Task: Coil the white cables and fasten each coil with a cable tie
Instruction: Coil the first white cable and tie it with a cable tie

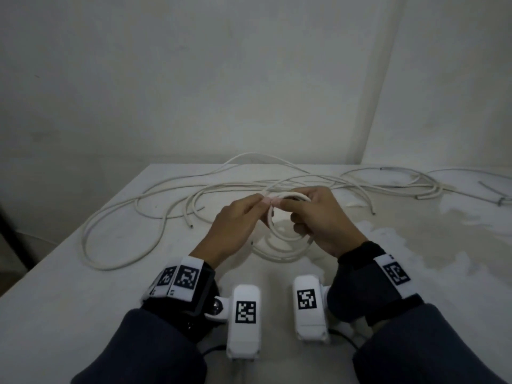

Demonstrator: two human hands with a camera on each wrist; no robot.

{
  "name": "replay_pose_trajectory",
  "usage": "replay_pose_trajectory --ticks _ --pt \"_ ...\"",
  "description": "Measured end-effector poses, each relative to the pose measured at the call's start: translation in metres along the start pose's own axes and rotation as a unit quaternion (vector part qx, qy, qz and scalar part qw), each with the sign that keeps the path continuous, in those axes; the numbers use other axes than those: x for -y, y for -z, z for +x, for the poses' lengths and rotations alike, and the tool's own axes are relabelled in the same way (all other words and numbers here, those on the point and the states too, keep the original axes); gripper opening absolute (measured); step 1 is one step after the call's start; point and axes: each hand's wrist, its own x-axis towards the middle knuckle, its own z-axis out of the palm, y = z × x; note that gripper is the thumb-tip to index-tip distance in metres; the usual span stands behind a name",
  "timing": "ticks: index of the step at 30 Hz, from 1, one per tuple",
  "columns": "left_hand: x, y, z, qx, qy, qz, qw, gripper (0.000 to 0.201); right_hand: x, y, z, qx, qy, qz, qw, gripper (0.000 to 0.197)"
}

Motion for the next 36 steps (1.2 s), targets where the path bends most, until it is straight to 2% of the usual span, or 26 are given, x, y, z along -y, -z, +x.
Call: replay_pose_trajectory --ticks 2,4,6,9,11,14,15,16,18,20,22,24,27,30,34,36 --pt "-0.004 -0.002 -0.003 0.012 -0.006 -0.079 0.997 0.038 0.0 -0.001 0.002 -0.034 -0.011 0.035 0.999 0.013" --pt "-0.007 -0.006 -0.005 0.019 -0.008 -0.139 0.99 0.031 0.0 -0.004 0.003 -0.061 -0.018 0.062 0.996 0.008" --pt "-0.007 -0.008 -0.006 0.023 -0.009 -0.174 0.984 0.024 0.0 -0.007 0.004 -0.083 -0.028 0.082 0.993 0.009" --pt "-0.002 -0.009 -0.006 0.019 0.009 -0.224 0.974 0.026 0.0 -0.006 0.006 -0.088 -0.047 0.13 0.986 0.008" --pt "0.002 -0.007 -0.002 0.003 0.042 -0.312 0.949 0.03 -0.003 -0.003 0.008 -0.099 -0.062 0.185 0.976 0.013" --pt "0.006 0.001 0.003 0.007 0.079 -0.463 0.883 0.036 -0.009 -0.001 0.011 -0.11 -0.098 0.276 0.95 0.011" --pt "0.009 0.002 0.003 0.021 0.073 -0.472 0.878 0.04 -0.01 -0.001 0.012 -0.11 -0.109 0.297 0.942 0.011" --pt "0.01 0.003 0.003 0.043 0.057 -0.459 0.885 0.044 -0.011 0.0 0.012 -0.109 -0.116 0.313 0.936 0.012" --pt "0.011 0.003 0.0 0.079 0.02 -0.373 0.924 0.05 -0.011 0.003 0.013 -0.112 -0.119 0.339 0.926 0.017" --pt "0.012 0.003 -0.002 0.086 0.007 -0.256 0.963 0.046 -0.01 0.006 0.014 -0.124 -0.116 0.363 0.916 0.021" --pt "0.014 0.003 -0.004 0.081 -0.002 -0.187 0.979 0.037 -0.011 0.008 0.014 -0.136 -0.112 0.376 0.91 0.026" --pt "0.016 0.003 -0.003 0.048 -0.003 -0.211 0.976 0.04 -0.011 0.008 0.015 -0.142 -0.107 0.381 0.907 0.026" --pt "0.015 0.003 -0.002 -0.058 -0.003 -0.263 0.963 0.048 -0.01 0.002 0.013 -0.115 -0.108 0.395 0.905 0.026" --pt "0.015 0.002 -0.001 -0.12 -0.008 -0.254 0.96 0.035 -0.011 -0.005 0.011 -0.079 -0.115 0.365 0.92 0.026" --pt "0.014 -0.002 -0.003 -0.09 0.01 -0.254 0.963 0.021 -0.012 -0.006 0.012 -0.057 -0.109 0.341 0.932 0.027" --pt "0.014 -0.005 -0.002 -0.066 0.026 -0.268 0.961 0.023 -0.011 -0.007 0.011 -0.057 -0.095 0.332 0.937 0.024"
